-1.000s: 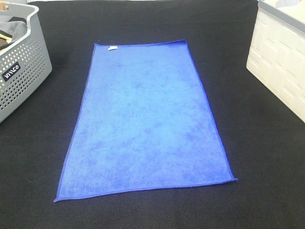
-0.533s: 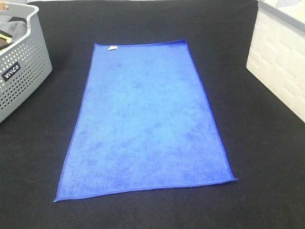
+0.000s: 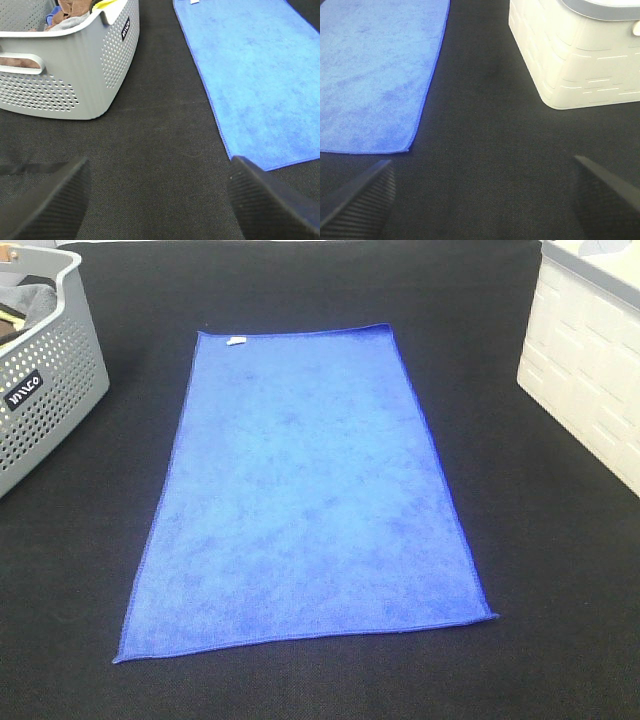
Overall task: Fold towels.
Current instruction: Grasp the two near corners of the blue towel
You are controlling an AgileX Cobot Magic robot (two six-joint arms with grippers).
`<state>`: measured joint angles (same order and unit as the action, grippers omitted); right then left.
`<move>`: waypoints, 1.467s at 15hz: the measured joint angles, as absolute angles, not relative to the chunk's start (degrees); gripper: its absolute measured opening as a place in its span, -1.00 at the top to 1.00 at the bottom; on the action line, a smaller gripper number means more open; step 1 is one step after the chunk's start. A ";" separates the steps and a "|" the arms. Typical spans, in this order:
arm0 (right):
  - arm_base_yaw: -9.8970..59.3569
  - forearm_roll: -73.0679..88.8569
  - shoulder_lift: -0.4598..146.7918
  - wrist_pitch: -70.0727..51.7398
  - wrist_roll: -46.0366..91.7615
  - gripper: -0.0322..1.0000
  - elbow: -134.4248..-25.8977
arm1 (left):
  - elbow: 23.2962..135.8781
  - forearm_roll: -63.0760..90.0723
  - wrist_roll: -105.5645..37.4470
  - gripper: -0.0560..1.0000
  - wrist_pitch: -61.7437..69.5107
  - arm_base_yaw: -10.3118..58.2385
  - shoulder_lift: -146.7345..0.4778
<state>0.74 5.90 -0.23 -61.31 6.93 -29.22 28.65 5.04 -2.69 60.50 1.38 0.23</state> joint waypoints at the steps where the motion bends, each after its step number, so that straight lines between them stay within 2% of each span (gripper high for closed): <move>1: 0.74 5.90 -0.23 -61.31 6.93 -0.76 -29.22 | 28.65 5.04 -2.69 -0.48 60.50 1.38 0.23; 22: 0.74 5.90 -0.23 -61.31 6.93 -0.76 -29.22 | 28.65 5.04 -2.69 -0.48 60.50 1.38 0.23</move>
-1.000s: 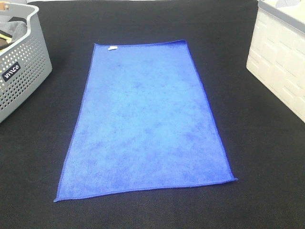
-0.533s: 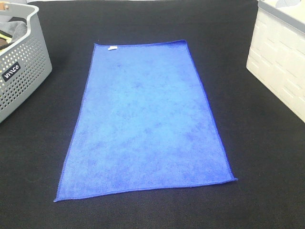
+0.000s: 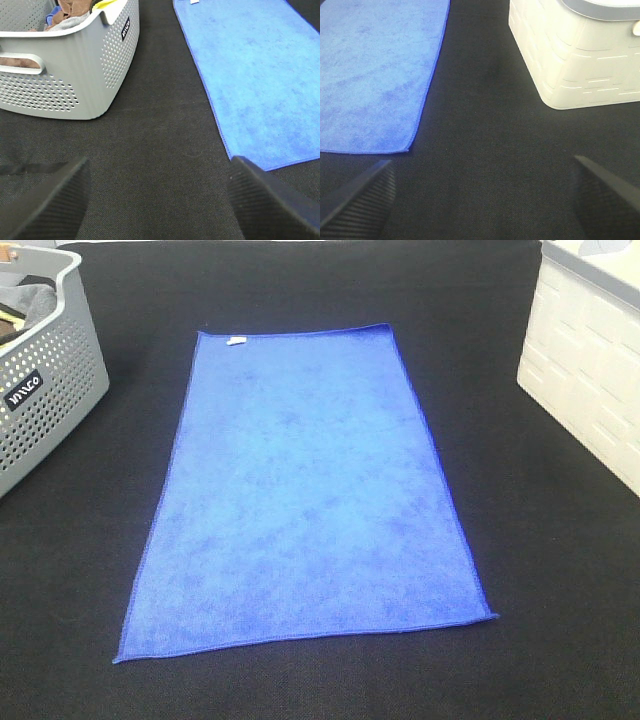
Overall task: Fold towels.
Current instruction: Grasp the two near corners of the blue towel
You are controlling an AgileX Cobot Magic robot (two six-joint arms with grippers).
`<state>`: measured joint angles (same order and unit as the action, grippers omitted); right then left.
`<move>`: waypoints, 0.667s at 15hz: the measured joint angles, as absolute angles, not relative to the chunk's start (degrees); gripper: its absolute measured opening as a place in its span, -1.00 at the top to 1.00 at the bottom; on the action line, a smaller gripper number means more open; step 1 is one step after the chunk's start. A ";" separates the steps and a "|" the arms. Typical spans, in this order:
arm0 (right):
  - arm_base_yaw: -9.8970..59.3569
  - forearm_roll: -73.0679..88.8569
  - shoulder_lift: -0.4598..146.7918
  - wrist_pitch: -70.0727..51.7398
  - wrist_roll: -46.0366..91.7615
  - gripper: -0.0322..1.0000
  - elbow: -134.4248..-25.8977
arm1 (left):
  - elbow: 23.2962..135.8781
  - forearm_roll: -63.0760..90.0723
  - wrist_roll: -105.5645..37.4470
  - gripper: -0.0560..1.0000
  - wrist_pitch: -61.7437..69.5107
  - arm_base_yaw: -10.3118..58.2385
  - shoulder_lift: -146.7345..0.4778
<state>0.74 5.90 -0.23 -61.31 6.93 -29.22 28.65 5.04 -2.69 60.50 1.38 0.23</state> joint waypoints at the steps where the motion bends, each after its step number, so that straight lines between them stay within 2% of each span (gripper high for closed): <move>1: 0.74 5.90 -0.23 -61.31 6.93 -0.76 -29.22 | 28.65 5.04 -2.69 -0.48 60.50 1.38 0.23; 10: 0.74 5.90 -0.23 -61.31 6.93 -0.76 -29.22 | 28.65 5.04 -2.69 -0.48 60.50 1.38 0.23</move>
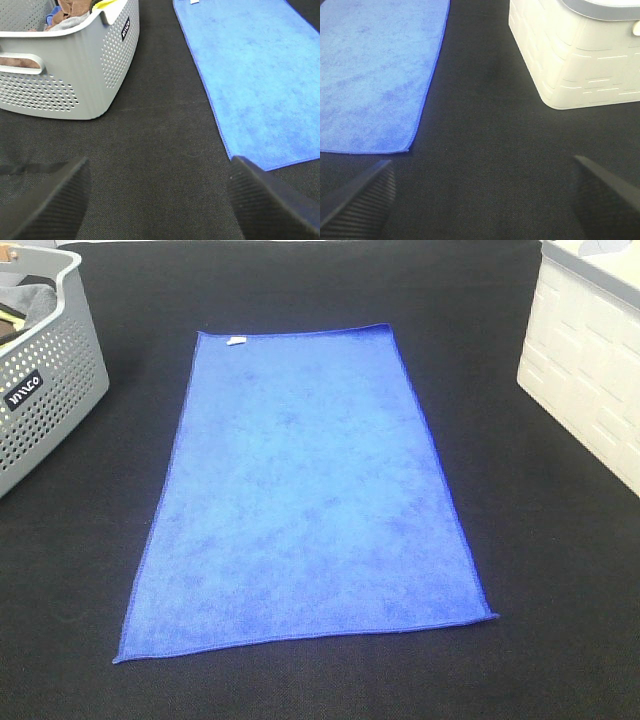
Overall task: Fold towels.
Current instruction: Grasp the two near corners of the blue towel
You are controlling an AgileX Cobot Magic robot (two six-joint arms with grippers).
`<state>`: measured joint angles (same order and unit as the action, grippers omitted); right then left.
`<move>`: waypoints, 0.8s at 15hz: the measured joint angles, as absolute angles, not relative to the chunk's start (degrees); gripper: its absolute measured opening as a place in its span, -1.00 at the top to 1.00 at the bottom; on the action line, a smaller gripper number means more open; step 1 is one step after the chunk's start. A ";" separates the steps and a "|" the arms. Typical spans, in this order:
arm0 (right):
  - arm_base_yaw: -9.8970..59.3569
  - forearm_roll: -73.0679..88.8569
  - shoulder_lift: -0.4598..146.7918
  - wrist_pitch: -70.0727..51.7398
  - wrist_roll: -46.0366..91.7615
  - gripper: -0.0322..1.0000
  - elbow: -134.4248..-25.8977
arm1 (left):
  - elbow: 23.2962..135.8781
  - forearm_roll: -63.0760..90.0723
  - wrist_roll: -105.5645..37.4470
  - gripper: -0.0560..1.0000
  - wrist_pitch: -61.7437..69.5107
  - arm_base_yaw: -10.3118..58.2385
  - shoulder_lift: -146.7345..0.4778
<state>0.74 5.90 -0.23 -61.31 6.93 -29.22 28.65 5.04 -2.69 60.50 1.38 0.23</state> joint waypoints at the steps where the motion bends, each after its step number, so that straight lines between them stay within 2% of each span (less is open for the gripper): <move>1: 0.74 5.90 -0.23 -61.31 6.93 -0.76 -29.22 | 28.65 5.04 -2.69 -0.48 60.50 1.38 0.23; 9: 0.74 5.90 0.11 -61.25 6.53 -0.76 -29.22 | 28.65 5.04 -2.69 -0.48 60.50 1.38 -0.06; 12: 0.74 5.96 8.19 -57.30 1.38 -0.76 -29.45 | 29.28 5.44 -1.66 -0.48 59.42 1.38 -6.70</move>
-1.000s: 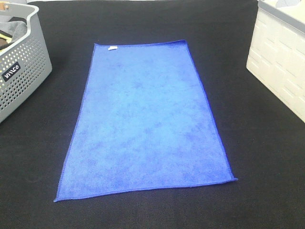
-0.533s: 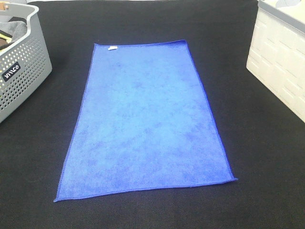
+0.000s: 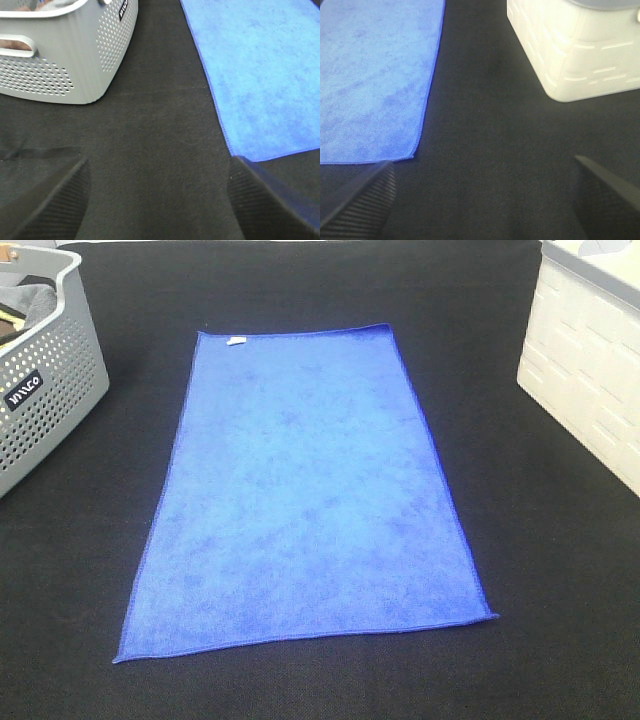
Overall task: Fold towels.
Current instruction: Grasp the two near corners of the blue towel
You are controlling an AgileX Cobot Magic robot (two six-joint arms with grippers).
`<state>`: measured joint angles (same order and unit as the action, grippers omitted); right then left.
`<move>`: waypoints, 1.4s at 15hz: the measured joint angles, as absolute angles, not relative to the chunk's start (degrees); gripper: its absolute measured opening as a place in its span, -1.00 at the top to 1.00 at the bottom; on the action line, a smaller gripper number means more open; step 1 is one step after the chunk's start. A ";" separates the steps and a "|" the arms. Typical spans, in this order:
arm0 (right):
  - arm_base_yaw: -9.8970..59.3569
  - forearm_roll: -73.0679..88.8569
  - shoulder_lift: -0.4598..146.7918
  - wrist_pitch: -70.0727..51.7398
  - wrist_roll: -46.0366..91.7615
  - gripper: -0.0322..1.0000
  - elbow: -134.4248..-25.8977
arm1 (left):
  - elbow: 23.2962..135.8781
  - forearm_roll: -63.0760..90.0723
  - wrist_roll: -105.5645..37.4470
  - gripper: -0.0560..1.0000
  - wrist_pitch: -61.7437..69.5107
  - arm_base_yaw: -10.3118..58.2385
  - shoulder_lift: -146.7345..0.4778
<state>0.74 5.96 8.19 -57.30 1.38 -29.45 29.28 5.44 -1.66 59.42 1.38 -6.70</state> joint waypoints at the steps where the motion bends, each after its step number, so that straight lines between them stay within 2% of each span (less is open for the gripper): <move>1: 0.74 6.19 11.40 -56.15 0.63 -0.76 -29.45 | 29.56 6.30 -1.38 -0.48 56.67 1.38 -8.82; 4: 0.74 9.63 22.57 -52.31 -0.29 -0.76 -29.85 | 29.68 15.30 -1.20 -0.48 48.13 1.38 -19.31; 5: 0.74 9.63 22.57 -52.31 -0.29 -0.76 -29.85 | 29.68 15.30 -1.20 -0.48 48.13 1.38 -19.31; 7: 0.74 13.46 32.37 -50.19 -0.34 -0.76 -29.85 | 29.68 22.40 -1.38 -0.48 46.52 1.38 -27.33; 12: 0.74 17.19 53.57 -44.58 1.38 -0.76 -29.97 | 29.68 33.23 -8.71 -0.48 42.06 1.38 -51.57; 17: 0.74 31.63 71.45 -38.62 17.02 -0.76 -30.77 | 29.68 44.35 -19.88 -0.48 36.21 1.38 -72.59; 21: 0.74 47.50 82.10 -34.66 34.49 -0.75 -30.83 | 29.74 58.27 -34.61 -0.48 31.23 1.38 -86.86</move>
<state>0.74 47.50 82.10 -34.66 34.49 -30.83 29.74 58.27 -34.61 31.23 1.38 -86.86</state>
